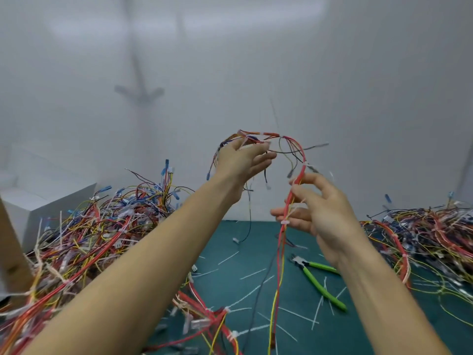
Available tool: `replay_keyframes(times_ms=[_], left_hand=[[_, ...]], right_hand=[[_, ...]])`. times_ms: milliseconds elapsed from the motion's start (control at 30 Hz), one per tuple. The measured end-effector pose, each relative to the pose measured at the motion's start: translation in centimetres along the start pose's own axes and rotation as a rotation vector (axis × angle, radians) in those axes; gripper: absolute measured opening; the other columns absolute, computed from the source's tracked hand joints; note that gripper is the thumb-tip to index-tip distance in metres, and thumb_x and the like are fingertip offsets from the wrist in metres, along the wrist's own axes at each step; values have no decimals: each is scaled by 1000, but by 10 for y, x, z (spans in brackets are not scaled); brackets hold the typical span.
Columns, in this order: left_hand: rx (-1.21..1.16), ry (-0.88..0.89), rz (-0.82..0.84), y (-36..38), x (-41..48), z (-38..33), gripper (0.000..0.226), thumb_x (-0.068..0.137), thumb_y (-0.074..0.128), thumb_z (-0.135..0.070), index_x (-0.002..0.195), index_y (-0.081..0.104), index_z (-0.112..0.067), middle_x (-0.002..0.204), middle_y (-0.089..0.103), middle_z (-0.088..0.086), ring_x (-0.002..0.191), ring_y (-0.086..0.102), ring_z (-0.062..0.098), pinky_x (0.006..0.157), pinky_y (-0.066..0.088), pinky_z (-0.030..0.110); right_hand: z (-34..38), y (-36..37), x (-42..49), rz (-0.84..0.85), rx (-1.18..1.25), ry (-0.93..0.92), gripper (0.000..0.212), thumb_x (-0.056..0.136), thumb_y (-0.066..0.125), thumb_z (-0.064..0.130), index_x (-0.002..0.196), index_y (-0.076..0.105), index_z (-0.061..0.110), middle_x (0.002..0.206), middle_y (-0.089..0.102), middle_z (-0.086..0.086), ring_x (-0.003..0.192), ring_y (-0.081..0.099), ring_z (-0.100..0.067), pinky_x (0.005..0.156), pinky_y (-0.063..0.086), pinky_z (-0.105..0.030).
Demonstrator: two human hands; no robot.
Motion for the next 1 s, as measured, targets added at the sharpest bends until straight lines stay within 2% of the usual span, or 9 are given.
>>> replay_keyframes(times_ms=[133,233,333,500,600,733,833,933,1000], left_hand=[[-141,-112,100,-7,-4,11,29,90,66,-27,116,65,-14,117,71,6,98,73,23,75,59,30],[-145,-176,176,-10,-9,19,35,92,60,-38,120,64,-16,120,71,9,102,72,26,77,60,33],[161,-213,248,-14,-23,42,42,90,57,-49,124,56,-23,122,67,10,95,73,29,72,61,35],[703,-241,408,-44,-63,84,59,86,56,-61,126,43,-21,108,69,2,78,75,25,66,58,36],[1189,-137,524,-65,-79,94,37,97,45,-54,104,55,-19,88,75,-1,67,73,19,66,54,32],[1587,-117,595,-86,-91,97,55,98,33,-59,77,66,-20,66,74,-8,55,64,-1,77,54,30],[1570,-181,679,-89,-95,93,61,98,32,-62,68,67,-21,59,70,-11,47,57,-10,74,53,27],[1250,-318,740,-84,-97,83,60,100,36,-58,75,71,-15,67,73,-2,62,67,6,74,54,27],[1212,-310,802,-77,-101,80,60,100,35,-58,76,70,-16,64,69,-5,61,65,8,70,50,23]], right_hand=[[-4,-11,5,-13,-68,-43,11,102,53,11,104,61,18,85,63,-12,69,76,-28,54,60,-28],[-3,-13,7,-57,-104,-164,18,102,51,8,98,61,23,85,64,-14,66,75,-26,52,59,-27],[1,-18,11,-101,-169,-287,26,101,51,6,94,62,29,84,66,-11,62,74,-25,50,56,-24],[-7,-28,19,-123,-347,-327,33,100,53,9,91,63,39,85,66,0,61,74,-24,63,60,-41],[-16,-28,21,-119,-374,-296,34,100,51,8,90,62,38,84,66,1,62,75,-22,60,59,-38],[-23,-28,21,-139,-403,-281,29,101,50,7,95,62,32,88,65,0,61,74,-18,51,55,-25],[-27,-27,22,-153,-420,-262,24,102,49,7,99,61,28,91,63,2,60,74,-18,52,54,-27],[-27,-27,22,-167,-432,-265,23,101,49,7,101,61,27,89,63,4,60,74,-16,51,53,-24],[-27,-26,22,-178,-428,-267,22,102,49,8,102,61,26,89,63,3,60,74,-17,52,55,-26]])
Point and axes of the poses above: each hand's wrist, its own x-axis towards the middle knuckle, its own y-axis out of the palm, z = x × y, the point moved 3 cm from there along x, towards the middle knuckle
